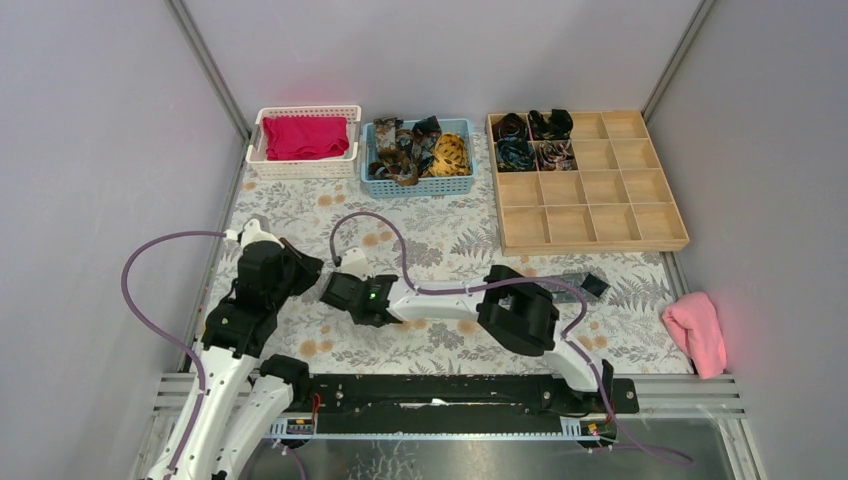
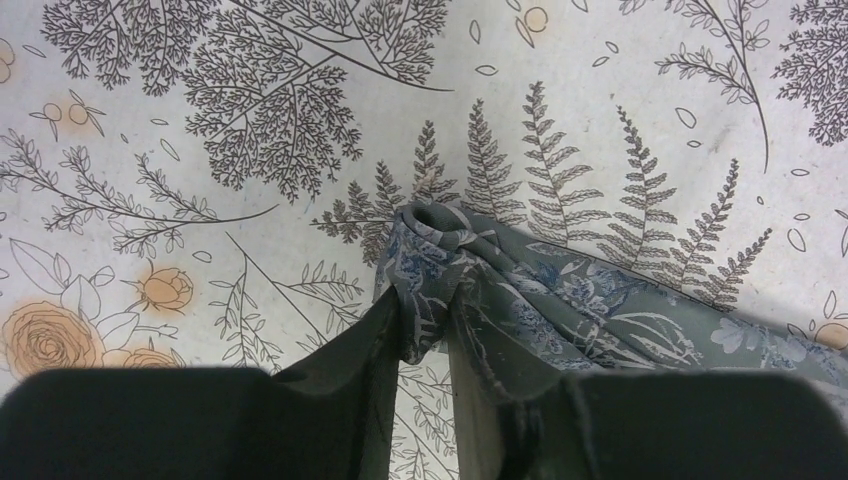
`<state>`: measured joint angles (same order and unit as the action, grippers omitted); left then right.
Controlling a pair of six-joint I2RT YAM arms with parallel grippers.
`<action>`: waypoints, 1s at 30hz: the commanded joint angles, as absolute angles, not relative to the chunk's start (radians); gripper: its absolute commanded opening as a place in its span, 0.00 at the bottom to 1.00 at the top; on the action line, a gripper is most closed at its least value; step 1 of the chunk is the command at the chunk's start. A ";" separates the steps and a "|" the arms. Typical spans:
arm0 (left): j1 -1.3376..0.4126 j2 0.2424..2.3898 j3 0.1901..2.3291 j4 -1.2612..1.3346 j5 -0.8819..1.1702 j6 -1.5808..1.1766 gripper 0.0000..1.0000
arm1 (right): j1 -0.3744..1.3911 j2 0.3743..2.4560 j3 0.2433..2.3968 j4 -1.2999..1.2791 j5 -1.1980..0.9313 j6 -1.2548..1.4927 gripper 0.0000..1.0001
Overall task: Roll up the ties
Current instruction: Roll the tie at the center of the board.
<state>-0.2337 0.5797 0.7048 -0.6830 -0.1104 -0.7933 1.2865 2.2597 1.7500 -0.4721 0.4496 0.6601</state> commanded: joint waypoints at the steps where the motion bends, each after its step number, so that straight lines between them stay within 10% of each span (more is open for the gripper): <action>1: -0.227 0.574 0.690 -0.629 -0.097 -0.776 0.00 | 1.250 2.177 1.591 -0.333 0.387 0.643 0.27; 30: -0.227 0.747 0.399 -0.008 0.243 -0.800 0.00 | 0.991 1.796 0.826 0.771 -0.239 0.636 0.18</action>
